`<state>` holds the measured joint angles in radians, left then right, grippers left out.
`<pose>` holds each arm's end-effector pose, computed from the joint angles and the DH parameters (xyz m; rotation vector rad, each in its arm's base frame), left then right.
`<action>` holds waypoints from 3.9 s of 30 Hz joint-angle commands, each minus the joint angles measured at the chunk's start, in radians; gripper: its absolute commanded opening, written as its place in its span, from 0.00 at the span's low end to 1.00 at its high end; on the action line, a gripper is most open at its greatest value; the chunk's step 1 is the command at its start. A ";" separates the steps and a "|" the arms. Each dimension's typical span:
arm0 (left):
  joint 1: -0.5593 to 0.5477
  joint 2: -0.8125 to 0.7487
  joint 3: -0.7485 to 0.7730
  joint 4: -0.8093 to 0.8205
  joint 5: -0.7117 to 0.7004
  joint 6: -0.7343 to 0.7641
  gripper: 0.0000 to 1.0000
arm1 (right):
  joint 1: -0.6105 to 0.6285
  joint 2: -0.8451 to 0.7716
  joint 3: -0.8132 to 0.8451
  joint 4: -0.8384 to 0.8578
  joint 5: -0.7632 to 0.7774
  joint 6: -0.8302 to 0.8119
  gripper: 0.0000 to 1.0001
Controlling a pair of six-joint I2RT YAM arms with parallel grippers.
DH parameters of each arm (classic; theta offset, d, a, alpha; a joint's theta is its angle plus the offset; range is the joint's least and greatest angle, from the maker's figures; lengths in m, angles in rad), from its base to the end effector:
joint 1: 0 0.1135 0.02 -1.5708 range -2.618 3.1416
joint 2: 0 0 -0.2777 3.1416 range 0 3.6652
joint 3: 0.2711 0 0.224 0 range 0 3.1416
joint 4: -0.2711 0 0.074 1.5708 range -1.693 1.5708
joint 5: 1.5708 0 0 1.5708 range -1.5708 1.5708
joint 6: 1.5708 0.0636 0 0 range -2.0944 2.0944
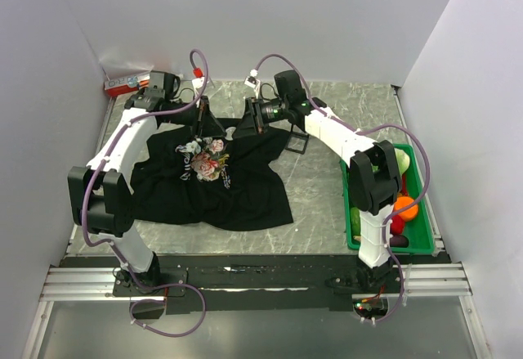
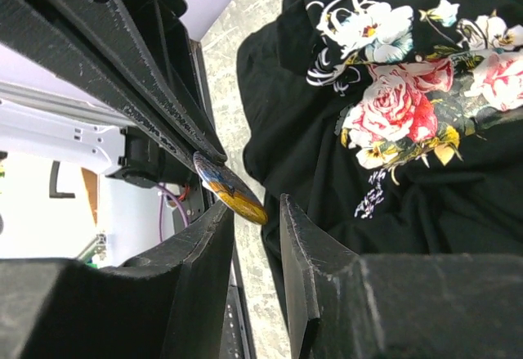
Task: Remove the brooch from the garment
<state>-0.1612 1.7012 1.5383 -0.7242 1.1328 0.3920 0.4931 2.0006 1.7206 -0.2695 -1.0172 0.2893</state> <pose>0.3289 -0.1118 0.3348 1.0159 1.8635 -1.2228 0.3720 0.2613 0.3078 -0.8634 2.0161 1.5262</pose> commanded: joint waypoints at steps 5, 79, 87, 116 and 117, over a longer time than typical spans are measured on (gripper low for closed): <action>-0.047 -0.044 0.013 -0.055 -0.019 0.087 0.01 | -0.045 0.013 0.034 0.053 0.088 0.048 0.40; 0.012 -0.003 0.057 -0.127 0.150 0.033 0.01 | 0.030 -0.020 0.079 -0.083 -0.262 -0.464 0.38; 0.012 -0.005 0.062 -0.119 0.151 0.022 0.01 | 0.033 -0.016 0.077 -0.091 -0.245 -0.470 0.37; -0.001 -0.021 0.068 -0.130 0.142 0.045 0.01 | 0.036 -0.010 0.033 -0.048 -0.190 -0.389 0.20; -0.004 -0.025 0.069 -0.138 0.136 0.050 0.01 | 0.038 -0.010 0.028 -0.039 -0.189 -0.381 0.19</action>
<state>-0.1471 1.7325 1.5692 -0.8597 1.2407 0.4057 0.5255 1.9865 1.7588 -0.3553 -1.2114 -0.1272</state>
